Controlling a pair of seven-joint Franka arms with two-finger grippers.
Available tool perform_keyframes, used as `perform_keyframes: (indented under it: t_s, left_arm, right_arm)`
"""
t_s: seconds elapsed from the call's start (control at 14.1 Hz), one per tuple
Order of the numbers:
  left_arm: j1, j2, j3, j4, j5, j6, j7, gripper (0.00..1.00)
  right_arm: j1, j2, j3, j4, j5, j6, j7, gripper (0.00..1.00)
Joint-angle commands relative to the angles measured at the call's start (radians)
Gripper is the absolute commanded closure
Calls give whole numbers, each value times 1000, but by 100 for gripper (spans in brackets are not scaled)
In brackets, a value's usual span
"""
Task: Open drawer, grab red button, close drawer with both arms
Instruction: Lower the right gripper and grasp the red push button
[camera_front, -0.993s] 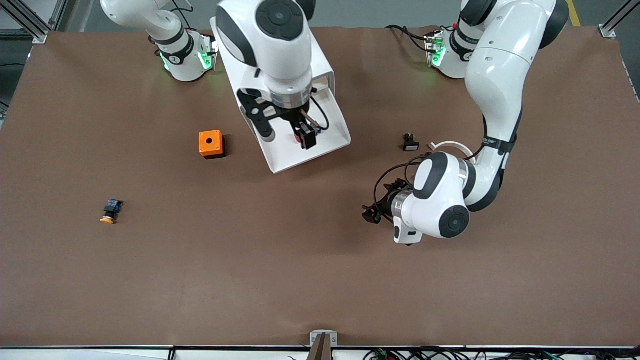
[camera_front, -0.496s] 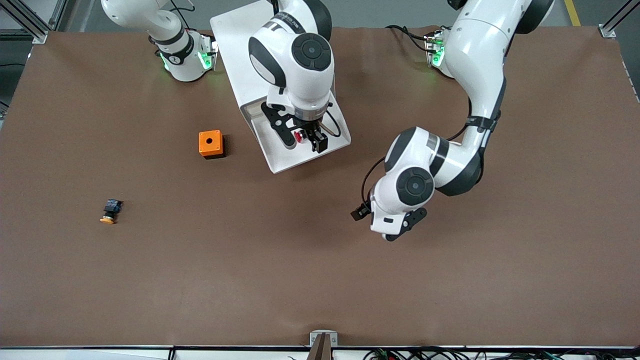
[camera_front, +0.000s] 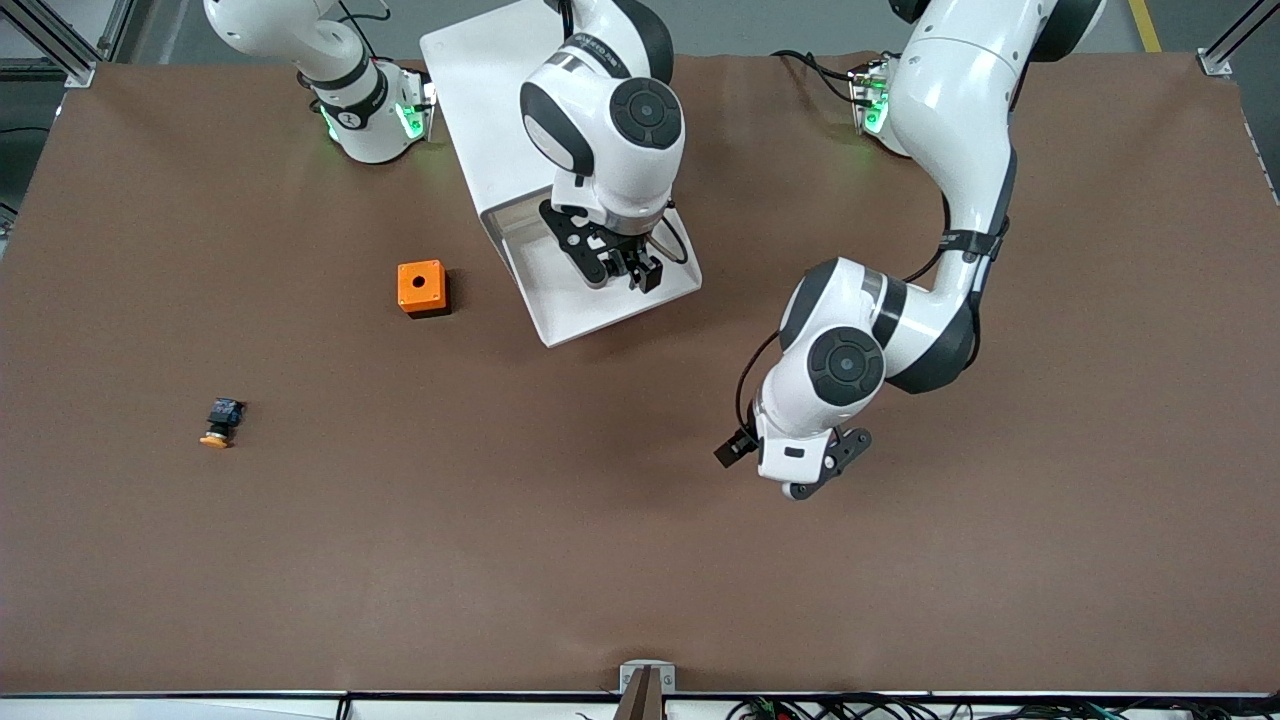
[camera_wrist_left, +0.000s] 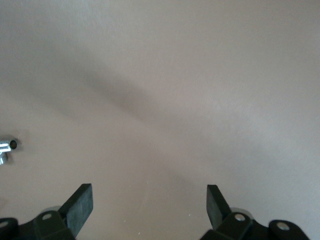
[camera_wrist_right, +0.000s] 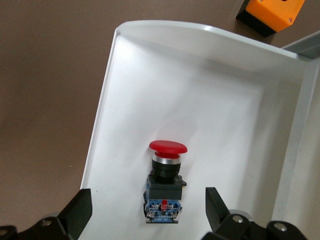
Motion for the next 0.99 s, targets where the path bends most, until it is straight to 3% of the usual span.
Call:
perform_keyframes:
  t_s: [0.0,0.92]
  left_arm:
    - [32,-38,-8,-15,7,2,6,0]
    - [43,-70,-9,-33,15,2,48,0]
  right_arm:
    - [18,-25,-4,-24,25,10,15,0]
    - [57,7,-4,-59,16,10,35,0]
